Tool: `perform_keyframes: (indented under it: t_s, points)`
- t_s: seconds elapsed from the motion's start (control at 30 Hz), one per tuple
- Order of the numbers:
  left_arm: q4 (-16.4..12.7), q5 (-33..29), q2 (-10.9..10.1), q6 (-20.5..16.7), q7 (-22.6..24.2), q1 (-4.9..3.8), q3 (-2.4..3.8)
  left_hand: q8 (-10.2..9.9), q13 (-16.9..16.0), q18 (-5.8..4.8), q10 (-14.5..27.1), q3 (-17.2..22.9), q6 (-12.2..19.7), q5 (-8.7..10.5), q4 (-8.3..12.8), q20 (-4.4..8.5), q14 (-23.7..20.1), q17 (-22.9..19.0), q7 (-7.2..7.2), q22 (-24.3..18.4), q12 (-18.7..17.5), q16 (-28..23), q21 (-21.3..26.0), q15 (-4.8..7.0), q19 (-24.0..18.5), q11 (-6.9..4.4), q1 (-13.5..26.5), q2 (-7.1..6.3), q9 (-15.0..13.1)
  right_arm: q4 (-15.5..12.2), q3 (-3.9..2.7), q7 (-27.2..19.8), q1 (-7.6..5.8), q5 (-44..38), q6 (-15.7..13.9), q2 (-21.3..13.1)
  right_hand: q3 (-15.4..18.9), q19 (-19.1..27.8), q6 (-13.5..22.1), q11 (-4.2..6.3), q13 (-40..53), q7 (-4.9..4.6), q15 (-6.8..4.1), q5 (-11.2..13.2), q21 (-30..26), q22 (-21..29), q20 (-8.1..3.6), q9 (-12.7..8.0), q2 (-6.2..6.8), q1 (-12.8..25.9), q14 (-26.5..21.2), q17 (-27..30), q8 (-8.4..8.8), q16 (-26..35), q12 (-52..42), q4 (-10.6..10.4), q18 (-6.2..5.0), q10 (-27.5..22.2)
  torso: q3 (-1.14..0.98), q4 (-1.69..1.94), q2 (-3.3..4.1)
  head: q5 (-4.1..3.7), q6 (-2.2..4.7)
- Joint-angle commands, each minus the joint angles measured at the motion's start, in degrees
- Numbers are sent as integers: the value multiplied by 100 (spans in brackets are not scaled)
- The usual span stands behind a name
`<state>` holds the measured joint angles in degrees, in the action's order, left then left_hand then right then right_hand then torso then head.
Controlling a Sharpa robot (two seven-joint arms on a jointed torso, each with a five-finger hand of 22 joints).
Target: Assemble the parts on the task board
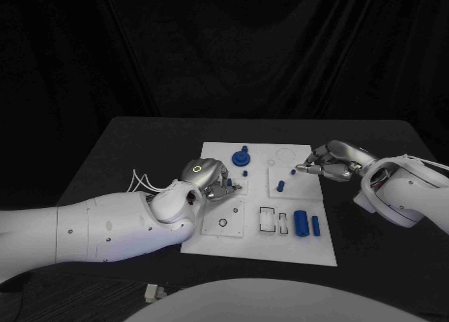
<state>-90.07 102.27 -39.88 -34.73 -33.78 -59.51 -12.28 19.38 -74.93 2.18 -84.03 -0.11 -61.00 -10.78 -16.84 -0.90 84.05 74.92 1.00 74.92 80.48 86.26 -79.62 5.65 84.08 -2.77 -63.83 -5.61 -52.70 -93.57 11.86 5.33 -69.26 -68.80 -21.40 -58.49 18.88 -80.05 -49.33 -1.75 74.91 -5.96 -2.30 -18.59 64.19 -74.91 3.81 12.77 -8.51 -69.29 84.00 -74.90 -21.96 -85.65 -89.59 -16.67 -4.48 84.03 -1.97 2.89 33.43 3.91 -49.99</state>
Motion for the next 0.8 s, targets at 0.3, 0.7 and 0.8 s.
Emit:
perform_keyframes:
  t_s: [0.3,0.7,0.8]
  points:
    - [65,54,40,152,-107,15,4,387,-791,5,-227,47,256,-119,3,55,508,1212,-46,1209,160,33,-5,55,222,-67,-34,8,-721,-25,-3,-6,15,-14,-81,-11,33,3,-2,57,1407,32,-40,-25,-21,-641,-23,9,-28,4,385,-585,-26,23,25,7,-99,520,0,-1,0,-6,-1]
    - [238,54,170,242,-55,15,4,368,-803,10,-225,62,418,-151,-2,50,505,1205,-20,1203,165,20,26,43,214,-49,-18,45,-845,-27,-3,-13,16,-14,-76,-3,33,3,-2,57,1407,32,-40,-25,-21,-641,-23,9,-28,4,385,-585,-26,23,25,7,-99,520,2,1,-1,-4,-1]
    - [286,54,197,308,-65,15,4,350,-801,9,-223,60,437,-157,-3,48,505,1206,-15,1203,162,21,25,41,215,-44,-4,51,-846,-27,-3,-15,16,-14,-76,-1,33,3,-2,57,1407,32,-40,-25,-21,-641,-23,9,-28,4,385,-585,-26,23,25,7,-99,520,0,0,1,-10,-1]
